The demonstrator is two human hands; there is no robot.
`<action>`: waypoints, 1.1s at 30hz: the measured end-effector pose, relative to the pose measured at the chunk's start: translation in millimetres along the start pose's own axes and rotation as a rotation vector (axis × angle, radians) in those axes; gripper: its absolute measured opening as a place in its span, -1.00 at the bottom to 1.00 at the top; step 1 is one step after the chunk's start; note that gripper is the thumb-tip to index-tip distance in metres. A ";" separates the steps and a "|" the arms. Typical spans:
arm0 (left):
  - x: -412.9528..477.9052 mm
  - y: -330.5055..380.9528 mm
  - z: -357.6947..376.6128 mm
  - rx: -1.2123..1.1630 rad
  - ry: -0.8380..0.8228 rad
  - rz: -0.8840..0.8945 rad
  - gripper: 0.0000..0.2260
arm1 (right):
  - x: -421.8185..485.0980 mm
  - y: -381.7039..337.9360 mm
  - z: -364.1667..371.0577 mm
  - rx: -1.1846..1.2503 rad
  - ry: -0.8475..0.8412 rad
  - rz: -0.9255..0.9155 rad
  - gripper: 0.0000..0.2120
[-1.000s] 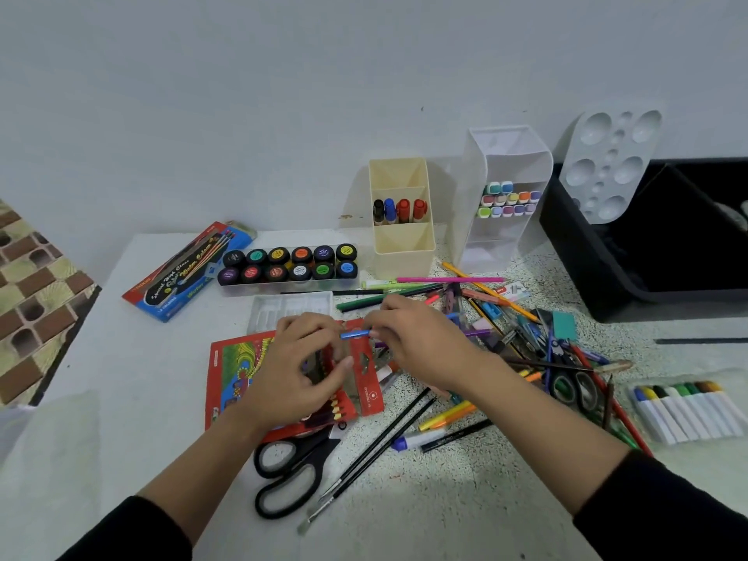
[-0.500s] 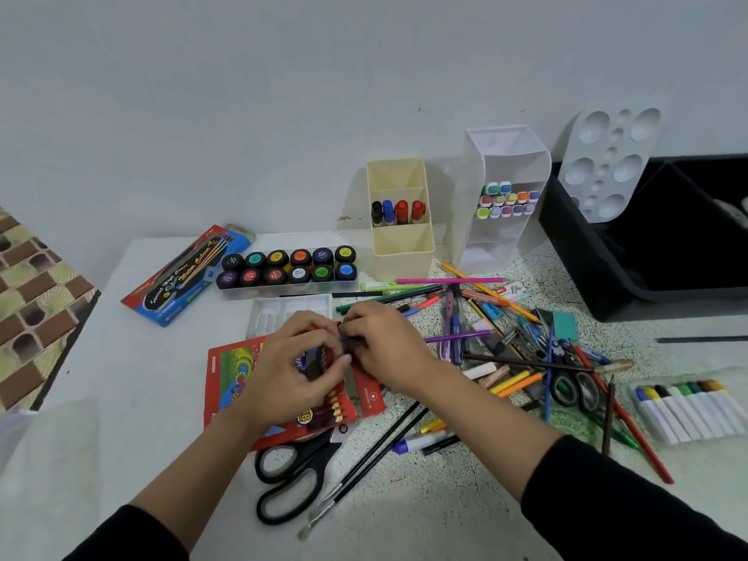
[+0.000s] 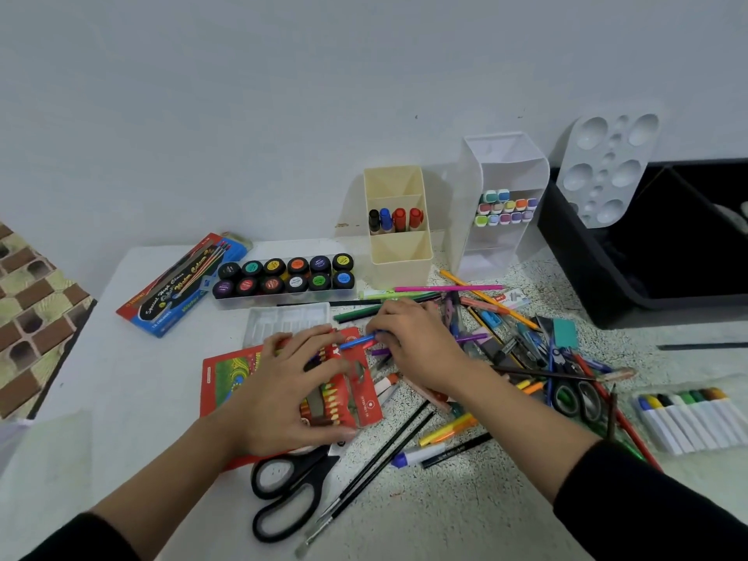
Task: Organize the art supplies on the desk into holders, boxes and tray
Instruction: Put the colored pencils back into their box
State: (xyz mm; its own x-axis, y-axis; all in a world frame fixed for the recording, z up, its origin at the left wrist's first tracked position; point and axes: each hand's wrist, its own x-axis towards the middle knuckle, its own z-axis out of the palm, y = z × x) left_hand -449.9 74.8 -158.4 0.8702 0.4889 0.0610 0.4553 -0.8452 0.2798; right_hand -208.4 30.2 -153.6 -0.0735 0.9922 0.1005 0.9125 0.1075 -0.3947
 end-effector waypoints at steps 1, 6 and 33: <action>-0.6 0.4 -1.1 -0.016 0.000 -0.005 -0.27 | 1.3 0.5 -0.7 0.010 -0.015 -0.002 -0.80; -0.9 1.0 -5.7 -0.033 0.021 0.038 -0.23 | 0.9 9.7 -5.7 0.016 -0.038 -0.036 -0.80; 9.6 5.9 -3.8 -0.174 0.090 0.077 -0.25 | 8.9 -19.8 18.2 0.176 0.138 0.007 -0.94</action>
State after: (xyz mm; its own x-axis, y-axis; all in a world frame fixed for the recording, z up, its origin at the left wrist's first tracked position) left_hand -439.5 75.3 -152.6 0.8773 0.4480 0.1719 0.3416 -0.8347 0.4319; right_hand -234.5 38.0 -161.5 -0.0004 0.9762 0.2167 0.8276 0.1220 -0.5478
